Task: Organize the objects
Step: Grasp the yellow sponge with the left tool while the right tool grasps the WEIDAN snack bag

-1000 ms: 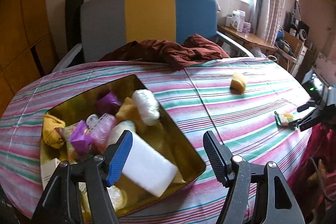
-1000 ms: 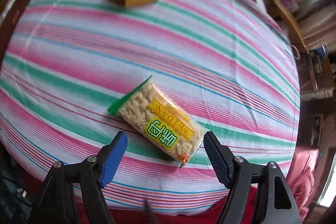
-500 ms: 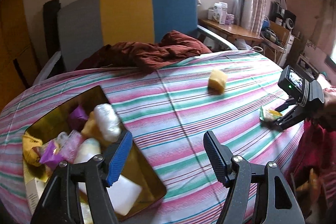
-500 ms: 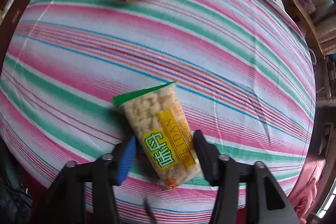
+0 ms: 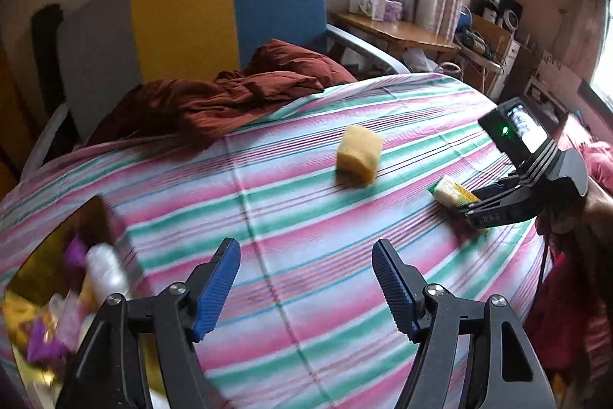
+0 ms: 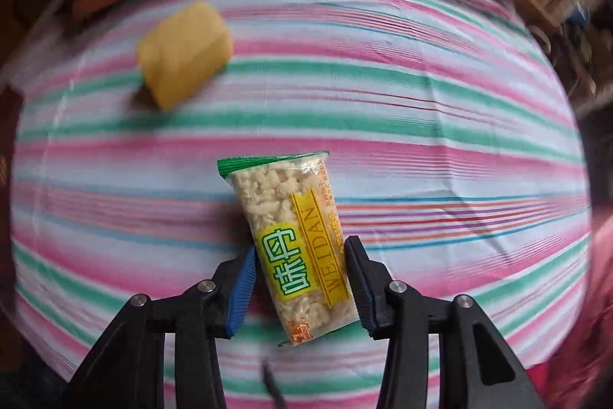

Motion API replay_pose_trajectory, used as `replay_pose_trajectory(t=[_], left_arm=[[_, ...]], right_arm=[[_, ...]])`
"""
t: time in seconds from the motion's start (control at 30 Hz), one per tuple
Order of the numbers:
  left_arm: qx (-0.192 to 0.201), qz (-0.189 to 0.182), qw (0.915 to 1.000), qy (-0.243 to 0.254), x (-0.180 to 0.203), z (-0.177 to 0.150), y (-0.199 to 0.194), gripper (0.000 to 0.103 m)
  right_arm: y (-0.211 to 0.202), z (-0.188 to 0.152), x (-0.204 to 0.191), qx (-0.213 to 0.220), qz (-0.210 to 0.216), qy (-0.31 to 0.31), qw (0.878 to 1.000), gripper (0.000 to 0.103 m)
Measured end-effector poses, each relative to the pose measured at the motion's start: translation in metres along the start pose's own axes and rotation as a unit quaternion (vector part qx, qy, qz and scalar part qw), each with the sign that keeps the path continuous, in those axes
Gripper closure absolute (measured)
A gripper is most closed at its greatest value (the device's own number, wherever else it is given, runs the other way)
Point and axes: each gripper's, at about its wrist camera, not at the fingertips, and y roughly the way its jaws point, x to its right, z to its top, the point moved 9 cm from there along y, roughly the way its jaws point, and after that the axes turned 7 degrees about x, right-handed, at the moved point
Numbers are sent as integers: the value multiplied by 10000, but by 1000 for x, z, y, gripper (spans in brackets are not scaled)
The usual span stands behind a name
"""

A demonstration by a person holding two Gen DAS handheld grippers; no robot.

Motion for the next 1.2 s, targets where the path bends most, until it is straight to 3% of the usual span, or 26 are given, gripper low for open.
replay_pose_trajectory(t=[0.33, 0.6, 0.93, 0.97, 1.03, 1.07, 1.2], left_arm=[[-230, -316, 9978, 528, 40, 35, 79, 23], [-371, -406, 9934, 1011, 61, 56, 143, 20], [-607, -338, 9874, 1422, 70, 55, 202, 18], [-628, -355, 9873, 1413, 70, 55, 206, 19], [-724, -416, 9872, 1359, 70, 53, 213, 38], [-830, -627, 9868, 1240, 73, 50, 213, 49], [-789, -467, 9908, 992, 69, 41, 198, 51]], right_arm=[[5, 19, 7, 214, -169, 118, 9996, 56], [-1, 4, 8, 212, -127, 164, 9996, 54], [-8, -1, -2, 212, -114, 166, 9996, 53], [-6, 2, -7, 215, -112, 164, 9996, 53], [-7, 3, -8, 234, -93, 153, 9996, 52], [-8, 3, -10, 248, -87, 147, 9995, 52], [-9, 8, -19, 319, 59, 10, 9995, 55]])
